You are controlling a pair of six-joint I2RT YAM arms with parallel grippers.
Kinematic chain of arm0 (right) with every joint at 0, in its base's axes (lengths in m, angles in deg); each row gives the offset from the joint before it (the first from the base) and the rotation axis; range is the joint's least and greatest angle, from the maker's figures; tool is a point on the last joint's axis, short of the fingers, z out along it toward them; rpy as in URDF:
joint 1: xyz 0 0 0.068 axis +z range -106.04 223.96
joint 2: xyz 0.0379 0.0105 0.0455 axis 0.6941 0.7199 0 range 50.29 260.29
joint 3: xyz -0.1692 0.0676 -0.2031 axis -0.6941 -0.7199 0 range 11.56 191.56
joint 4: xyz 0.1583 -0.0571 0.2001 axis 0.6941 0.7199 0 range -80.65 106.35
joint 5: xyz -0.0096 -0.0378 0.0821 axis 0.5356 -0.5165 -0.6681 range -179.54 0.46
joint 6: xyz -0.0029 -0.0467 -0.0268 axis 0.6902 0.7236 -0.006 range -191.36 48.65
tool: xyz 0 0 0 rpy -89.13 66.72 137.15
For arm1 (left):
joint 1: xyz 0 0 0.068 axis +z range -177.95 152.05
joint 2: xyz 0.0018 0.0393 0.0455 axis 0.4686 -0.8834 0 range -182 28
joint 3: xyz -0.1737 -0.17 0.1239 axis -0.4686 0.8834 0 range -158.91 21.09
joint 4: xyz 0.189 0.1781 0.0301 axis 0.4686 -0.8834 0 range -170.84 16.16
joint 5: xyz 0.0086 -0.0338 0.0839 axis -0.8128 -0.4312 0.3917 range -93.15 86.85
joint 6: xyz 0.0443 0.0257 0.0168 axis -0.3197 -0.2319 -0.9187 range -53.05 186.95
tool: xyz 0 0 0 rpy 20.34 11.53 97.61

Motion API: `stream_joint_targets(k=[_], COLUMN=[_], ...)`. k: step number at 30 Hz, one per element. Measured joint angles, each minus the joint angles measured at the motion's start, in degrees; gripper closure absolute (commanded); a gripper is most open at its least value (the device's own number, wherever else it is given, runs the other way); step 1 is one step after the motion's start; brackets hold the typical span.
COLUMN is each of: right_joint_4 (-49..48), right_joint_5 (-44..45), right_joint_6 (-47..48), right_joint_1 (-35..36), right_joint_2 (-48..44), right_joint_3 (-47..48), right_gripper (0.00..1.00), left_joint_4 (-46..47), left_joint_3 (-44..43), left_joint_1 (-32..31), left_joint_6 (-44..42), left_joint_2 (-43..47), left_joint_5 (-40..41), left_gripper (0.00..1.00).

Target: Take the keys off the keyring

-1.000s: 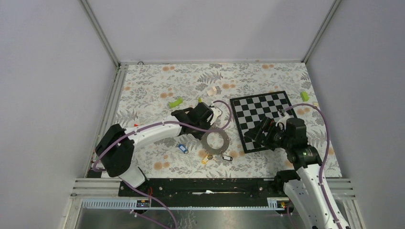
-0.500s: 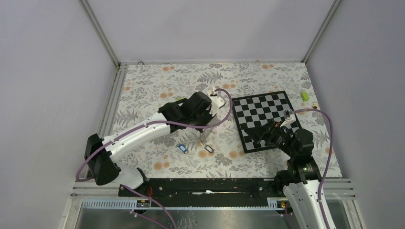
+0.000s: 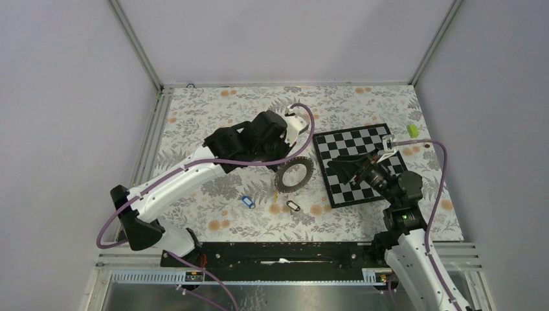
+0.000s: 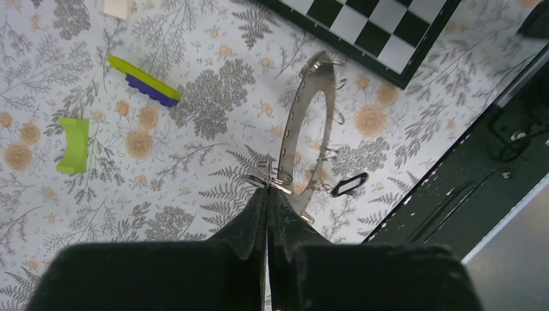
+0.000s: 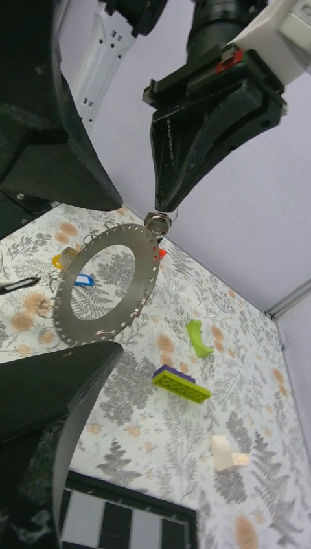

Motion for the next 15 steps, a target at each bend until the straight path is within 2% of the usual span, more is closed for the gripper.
stream_joint_targets(k=[3,10,15], right_joint_4=[-0.5,0.9,1.1], right_joint_5=[1.2,10.1,12.5], right_joint_6=[3.4,17.3,24.8], right_joint_1=[4.3,23.9,30.3], right_joint_2=[3.7,13.8,14.7], right_joint_3=[3.8,13.5,14.3], right_gripper=[0.2,0.2,0.27], left_joint_4=[-1.9,-10.4,-16.9], left_joint_3=[-4.4,-16.1,-22.6], left_joint_1=[-0.4,-0.6,-0.6], left_joint_6=[1.9,7.6,12.2], left_joint_2=[-1.1,-6.7,-9.8], left_joint_5=[1.3,6.4,8.5], left_gripper=[1.0,1.0,1.0])
